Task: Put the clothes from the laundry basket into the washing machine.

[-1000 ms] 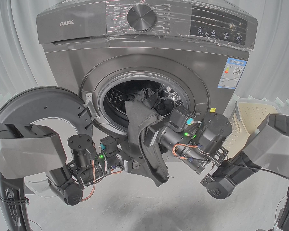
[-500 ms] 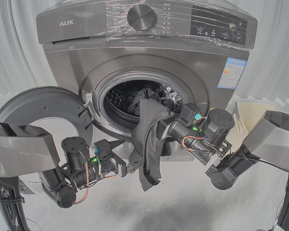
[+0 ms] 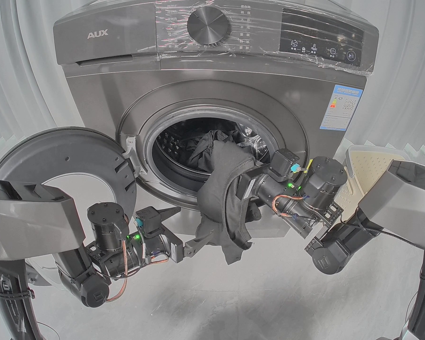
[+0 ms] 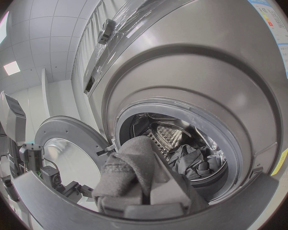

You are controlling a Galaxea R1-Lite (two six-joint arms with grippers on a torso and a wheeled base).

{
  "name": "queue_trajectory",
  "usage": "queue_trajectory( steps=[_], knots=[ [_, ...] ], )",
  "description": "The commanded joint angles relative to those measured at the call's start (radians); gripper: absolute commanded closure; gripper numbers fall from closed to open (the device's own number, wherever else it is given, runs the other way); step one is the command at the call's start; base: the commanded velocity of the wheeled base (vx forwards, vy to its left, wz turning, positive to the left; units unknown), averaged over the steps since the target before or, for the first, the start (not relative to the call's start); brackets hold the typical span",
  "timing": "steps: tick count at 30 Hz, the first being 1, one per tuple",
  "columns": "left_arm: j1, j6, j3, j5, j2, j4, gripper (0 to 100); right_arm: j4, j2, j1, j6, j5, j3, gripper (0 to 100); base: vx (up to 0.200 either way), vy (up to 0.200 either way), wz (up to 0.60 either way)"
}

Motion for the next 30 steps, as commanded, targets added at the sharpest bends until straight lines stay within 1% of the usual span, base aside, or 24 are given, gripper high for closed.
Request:
queue_trajectory(
  steps=[1, 7, 13, 19, 21, 24, 28, 30],
  knots=[
    [-0.001, -0.001, -0.006, 0.0, -0.001, 0.0, 0, 0.0, 0.001, 0.006, 0.0, 0.0, 0.0, 100, 0.0, 0.0, 0.0],
    [-0.011, -0.005, -0.038, 0.003, 0.019, 0.0, 0, 0.001, 0.001, 0.039, 0.0, -0.006, -0.007, 100, 0.0, 0.0, 0.0],
    [-0.012, -0.014, -0.124, 0.009, 0.077, 0.0, 0, 0.004, 0.0, 0.074, 0.0, -0.01, -0.009, 100, 0.0, 0.0, 0.0],
    [-0.012, -0.017, -0.178, 0.009, 0.123, 0.0, 0, 0.001, 0.001, 0.083, 0.0, -0.01, -0.007, 100, 0.0, 0.0, 0.0],
    [-0.012, -0.024, -0.196, 0.009, 0.137, 0.0, 0, 0.001, 0.001, 0.088, 0.0, -0.01, -0.004, 100, 0.0, 0.0, 0.0],
    [-0.009, -0.027, -0.227, 0.009, 0.16, 0.0, 0, 0.001, -0.005, 0.111, 0.002, -0.01, 0.002, 100, 0.0, 0.0, 0.0],
    [0.002, -0.03, -0.308, 0.013, 0.211, 0.001, 0, 0.001, -0.015, 0.138, 0.002, -0.01, 0.005, 100, 0.0, 0.0, 0.0],
    [0.006, -0.03, -0.331, 0.016, 0.22, 0.003, 0, 0.001, -0.015, 0.141, 0.002, -0.01, 0.005, 100, 0.0, 0.0, 0.0]
  ],
)
